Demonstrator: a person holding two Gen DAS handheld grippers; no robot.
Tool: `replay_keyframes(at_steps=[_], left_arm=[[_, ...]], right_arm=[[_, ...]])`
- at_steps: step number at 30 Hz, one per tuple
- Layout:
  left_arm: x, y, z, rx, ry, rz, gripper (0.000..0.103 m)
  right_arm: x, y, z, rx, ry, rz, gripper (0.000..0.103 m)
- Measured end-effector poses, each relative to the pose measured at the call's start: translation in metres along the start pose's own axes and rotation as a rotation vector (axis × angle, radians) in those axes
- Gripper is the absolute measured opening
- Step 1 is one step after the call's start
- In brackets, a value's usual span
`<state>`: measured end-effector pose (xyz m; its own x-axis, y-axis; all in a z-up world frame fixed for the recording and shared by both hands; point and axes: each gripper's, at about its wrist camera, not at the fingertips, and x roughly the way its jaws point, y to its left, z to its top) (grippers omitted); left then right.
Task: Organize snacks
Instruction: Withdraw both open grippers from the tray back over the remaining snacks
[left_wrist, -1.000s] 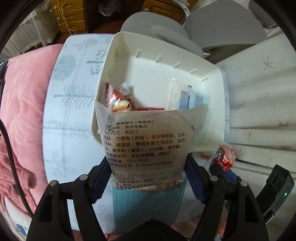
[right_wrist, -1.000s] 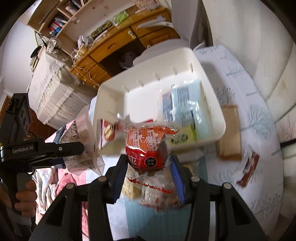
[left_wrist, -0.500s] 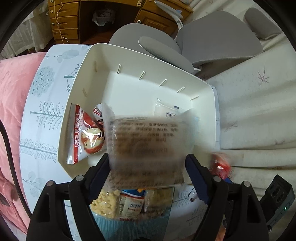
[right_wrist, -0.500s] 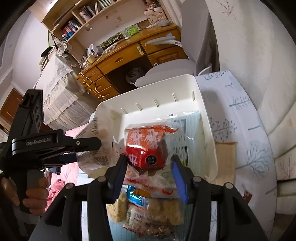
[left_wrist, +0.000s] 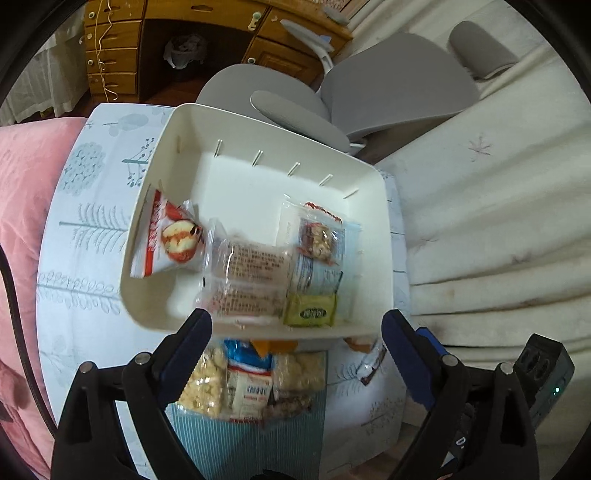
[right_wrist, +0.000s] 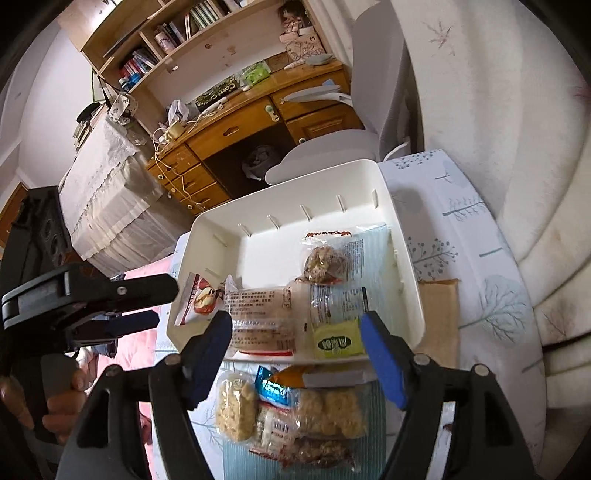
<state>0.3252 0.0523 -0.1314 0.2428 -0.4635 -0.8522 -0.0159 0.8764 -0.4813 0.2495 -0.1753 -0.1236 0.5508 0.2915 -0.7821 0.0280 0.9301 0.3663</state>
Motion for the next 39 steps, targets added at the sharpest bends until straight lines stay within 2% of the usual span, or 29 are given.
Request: replay_keyframes(at_steps=[10,20,30,35,39], left_arm=[[-0.039,0.017,-0.063,0.033,0.005,-0.016,0.093],[-0.054,0.015,-0.121,0.172,0.000,0.022,0.093],[-0.043,-0.002,-0.162,0.278,0.035,0.066,0.093],[-0.032,-0.013,-0.173,0.295,0.011,0.092,0.093],[-0.024,-0.021,-0.179,0.280,-0.027,0.114,0.093]], right_arm=[[-0.052,0.016,-0.048,0.060,-0.072,-0.041,0.073],[-0.078,0.020,-0.109,0.129,-0.091,-0.089,0.073],[-0.084,-0.002,-0.150,0.162,-0.068,-0.170,0.073],[-0.085,-0.020,-0.160,0.146,-0.053,-0.203,0.073],[-0.084,-0.038,-0.157,0.086,-0.026,-0.221,0.073]])
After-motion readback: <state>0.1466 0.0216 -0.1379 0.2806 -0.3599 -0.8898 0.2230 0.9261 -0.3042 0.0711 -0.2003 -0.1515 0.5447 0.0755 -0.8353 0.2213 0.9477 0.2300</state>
